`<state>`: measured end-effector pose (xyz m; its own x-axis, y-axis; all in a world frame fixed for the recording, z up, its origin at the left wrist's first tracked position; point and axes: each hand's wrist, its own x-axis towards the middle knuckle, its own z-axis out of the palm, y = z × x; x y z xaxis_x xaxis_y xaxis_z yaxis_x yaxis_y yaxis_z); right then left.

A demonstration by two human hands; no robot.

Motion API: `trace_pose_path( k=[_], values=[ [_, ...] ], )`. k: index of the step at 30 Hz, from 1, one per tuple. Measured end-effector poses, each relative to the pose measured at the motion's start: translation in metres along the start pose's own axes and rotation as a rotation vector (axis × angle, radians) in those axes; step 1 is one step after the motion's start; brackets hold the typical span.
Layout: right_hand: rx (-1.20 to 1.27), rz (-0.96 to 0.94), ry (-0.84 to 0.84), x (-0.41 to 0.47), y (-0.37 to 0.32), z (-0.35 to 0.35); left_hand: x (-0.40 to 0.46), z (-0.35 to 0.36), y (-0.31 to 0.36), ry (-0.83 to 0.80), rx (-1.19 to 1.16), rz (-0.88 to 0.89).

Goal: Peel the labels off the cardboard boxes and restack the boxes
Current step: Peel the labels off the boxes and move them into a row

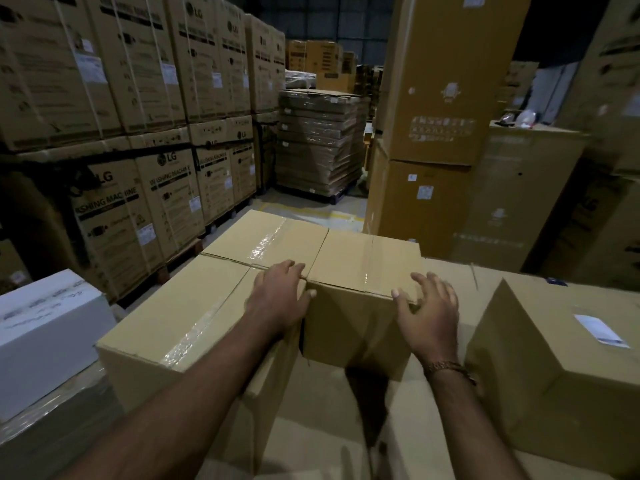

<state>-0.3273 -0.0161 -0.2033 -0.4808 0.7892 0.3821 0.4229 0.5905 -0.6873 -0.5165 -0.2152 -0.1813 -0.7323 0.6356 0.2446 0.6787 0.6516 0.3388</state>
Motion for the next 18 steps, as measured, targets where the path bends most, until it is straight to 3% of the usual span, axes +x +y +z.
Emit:
trace_pose_path(
  k=[6,12,18],
  values=[
    [0.063,-0.065,-0.044,-0.074,-0.019,-0.042,-0.037,-0.02,0.045,0.178,-0.321,0.056],
    [0.117,-0.044,-0.018,-0.14,-0.013,-0.11,-0.102,-0.01,0.116,0.179,-0.559,0.09],
    [0.132,0.08,-0.035,-0.182,0.028,-0.175,-0.177,0.026,0.186,0.073,-0.7,0.131]
  ],
)
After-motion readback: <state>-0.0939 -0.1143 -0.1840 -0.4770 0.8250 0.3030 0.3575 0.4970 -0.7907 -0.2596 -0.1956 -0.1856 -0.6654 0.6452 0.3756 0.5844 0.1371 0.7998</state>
